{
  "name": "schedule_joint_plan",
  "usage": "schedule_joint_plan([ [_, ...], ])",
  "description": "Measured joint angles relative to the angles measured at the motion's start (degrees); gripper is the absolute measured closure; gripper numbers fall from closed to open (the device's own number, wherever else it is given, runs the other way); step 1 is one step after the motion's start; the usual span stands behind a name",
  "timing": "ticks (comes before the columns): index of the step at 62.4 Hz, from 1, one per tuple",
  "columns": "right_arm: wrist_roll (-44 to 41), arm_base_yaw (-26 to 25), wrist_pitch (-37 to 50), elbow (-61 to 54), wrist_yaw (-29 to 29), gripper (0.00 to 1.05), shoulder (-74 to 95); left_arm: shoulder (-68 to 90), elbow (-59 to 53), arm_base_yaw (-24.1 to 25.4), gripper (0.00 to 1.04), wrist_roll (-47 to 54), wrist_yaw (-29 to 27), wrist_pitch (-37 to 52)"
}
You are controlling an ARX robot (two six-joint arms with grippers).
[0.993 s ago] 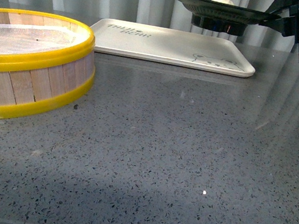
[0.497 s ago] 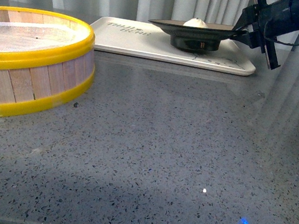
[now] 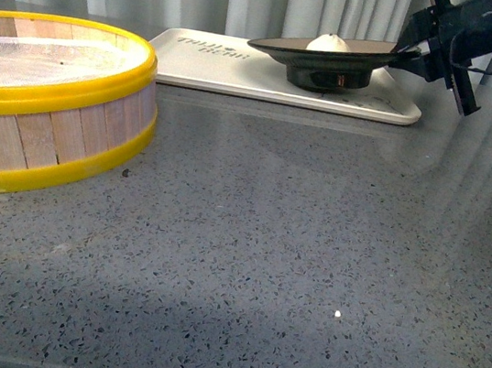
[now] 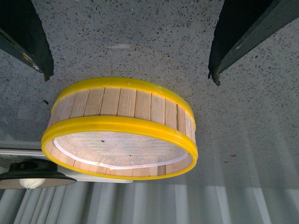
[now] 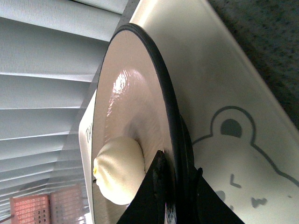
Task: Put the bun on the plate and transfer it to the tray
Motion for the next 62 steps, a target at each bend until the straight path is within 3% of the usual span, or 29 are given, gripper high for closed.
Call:
schedule_joint_plan([
  [6, -0.04, -0.44, 0.7, -2.05, -0.04, 1.02, -1.16, 0.0, 0.0, 0.0, 0.07, 0.0, 0.0, 0.0],
  [13, -0.24, -0.68, 1.42, -3.76, 0.44, 0.86, -1.55, 0.0, 0.0, 0.0, 0.07, -0.02, 0.0, 0.0],
  [35, 1.42, -0.63, 5.62, -10.8, 1.86, 0.1, -6.1, 0.0, 0.0, 0.0, 0.07, 0.0, 0.0, 0.0],
  [37, 1.64, -0.66, 6.38, -11.93, 1.95, 0.06, -6.99, 0.0, 0.0, 0.0, 0.07, -0.02, 0.0, 0.0],
  [62, 3.28, -3.26, 18.27, -35.95, 6.78, 0.08, -24.7, 0.0, 0.0, 0.0, 0.07, -0.02, 0.0, 0.0],
])
